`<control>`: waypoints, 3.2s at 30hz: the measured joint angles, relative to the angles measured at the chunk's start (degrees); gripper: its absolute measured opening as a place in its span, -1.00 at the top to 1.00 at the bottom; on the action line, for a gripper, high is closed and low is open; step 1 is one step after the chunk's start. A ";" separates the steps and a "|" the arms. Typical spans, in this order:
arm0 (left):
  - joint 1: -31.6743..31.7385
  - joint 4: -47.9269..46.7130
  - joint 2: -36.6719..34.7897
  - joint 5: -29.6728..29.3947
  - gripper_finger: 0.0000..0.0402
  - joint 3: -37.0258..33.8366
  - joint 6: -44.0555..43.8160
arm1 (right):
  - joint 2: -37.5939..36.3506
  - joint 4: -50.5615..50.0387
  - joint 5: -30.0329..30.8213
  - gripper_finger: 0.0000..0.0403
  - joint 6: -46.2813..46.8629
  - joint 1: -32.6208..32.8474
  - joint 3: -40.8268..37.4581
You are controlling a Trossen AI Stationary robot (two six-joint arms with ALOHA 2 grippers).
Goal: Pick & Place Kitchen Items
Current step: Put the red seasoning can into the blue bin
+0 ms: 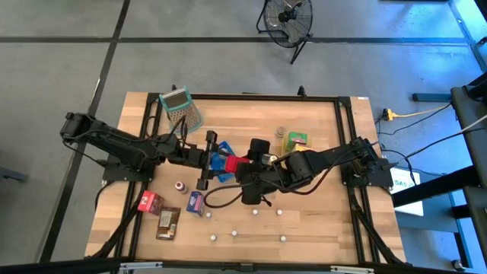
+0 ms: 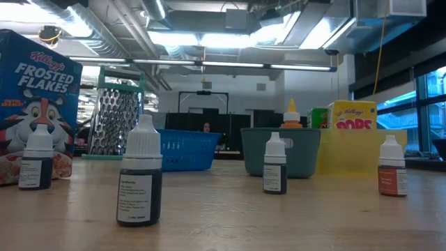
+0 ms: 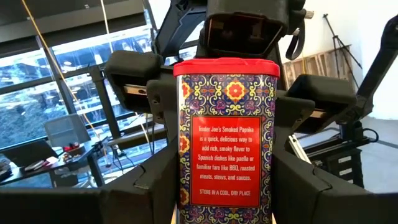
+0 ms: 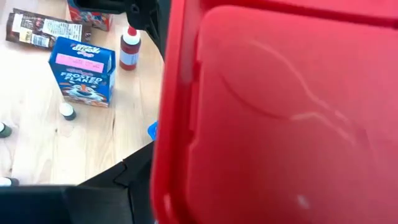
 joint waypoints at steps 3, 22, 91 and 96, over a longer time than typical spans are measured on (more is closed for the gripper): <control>-0.45 0.79 0.02 -0.06 0.03 0.00 0.04 | -0.01 0.70 -0.18 -0.25 -1.02 0.01 0.00; -1.02 0.28 0.07 0.15 0.03 0.00 1.10 | -0.02 1.45 -0.37 0.00 -2.67 0.07 0.02; -10.50 -13.47 -5.25 -17.30 -0.34 1.36 11.15 | 0.02 -2.36 -1.16 0.02 -1.03 0.75 0.00; -10.83 -27.08 -7.39 -19.38 -0.34 6.11 3.56 | 0.00 -3.39 -5.63 0.02 1.09 -0.11 0.00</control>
